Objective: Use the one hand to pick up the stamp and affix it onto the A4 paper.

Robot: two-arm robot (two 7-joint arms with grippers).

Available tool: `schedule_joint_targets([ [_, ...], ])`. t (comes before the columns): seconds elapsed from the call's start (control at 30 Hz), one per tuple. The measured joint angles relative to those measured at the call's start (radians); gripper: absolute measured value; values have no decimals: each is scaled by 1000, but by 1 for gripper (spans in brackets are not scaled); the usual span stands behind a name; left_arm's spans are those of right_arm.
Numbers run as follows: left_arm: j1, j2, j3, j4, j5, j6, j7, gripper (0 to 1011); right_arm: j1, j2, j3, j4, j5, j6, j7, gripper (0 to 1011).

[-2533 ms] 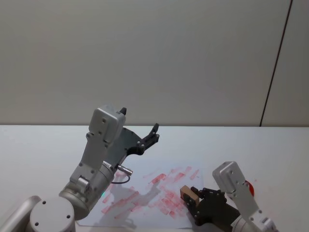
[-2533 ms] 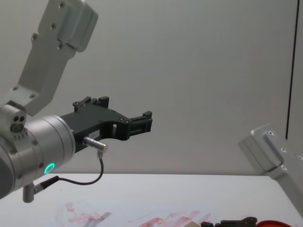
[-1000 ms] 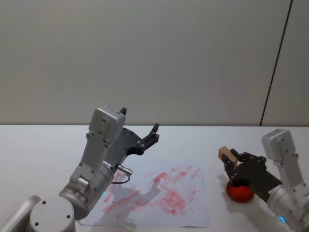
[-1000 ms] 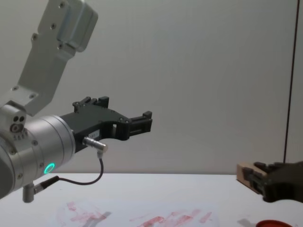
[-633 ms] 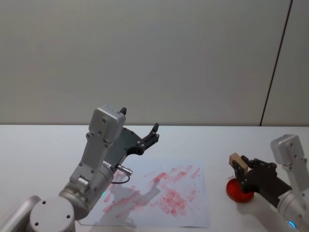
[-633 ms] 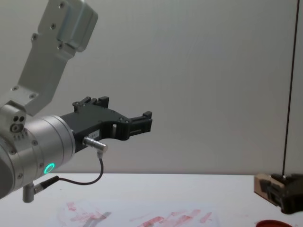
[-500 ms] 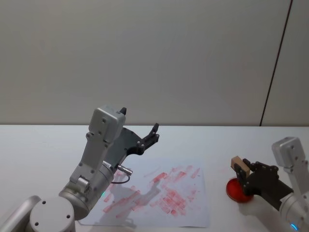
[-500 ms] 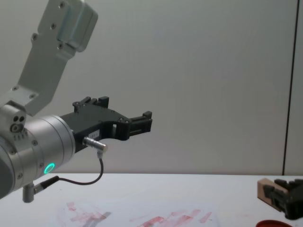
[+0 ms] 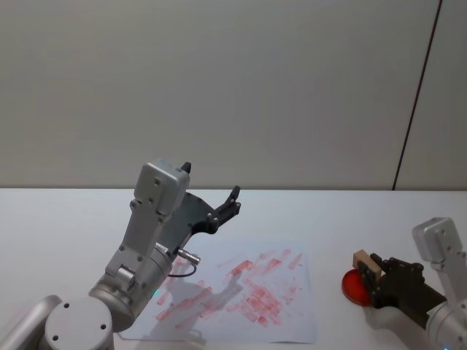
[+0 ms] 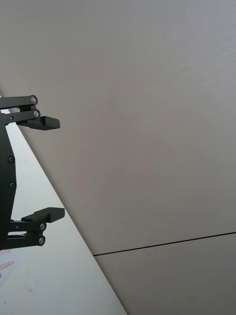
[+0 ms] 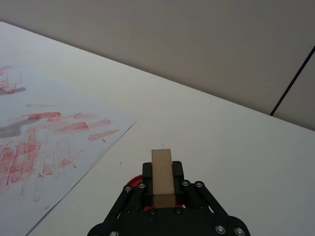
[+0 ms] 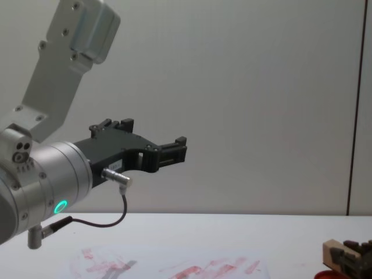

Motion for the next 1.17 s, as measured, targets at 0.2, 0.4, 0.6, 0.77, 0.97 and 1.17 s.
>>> schedule_joint_targets([
  [0.2,0,0,0,0,0,0,0,1003,0,-1,-1,9,1,4,5,216],
  [0.4,0,0,0,0,0,0,0,1002,1,-3,-2,16,1,7,6,304],
  [0.6,0,0,0,0,0,0,0,1003,2,-5,-3,18,0,5,4,507],
  [0.77,0,0,0,0,0,0,0,1002,3,-6,-1,11,1,-11,-7,697],
  [0.97,0,0,0,0,0,0,0,1003,4,-8,2,-8,4,-34,-23,842],
  [1.17,0,0,0,0,0,0,0,1003,6,-10,5,-28,8,-53,-38,999],
])
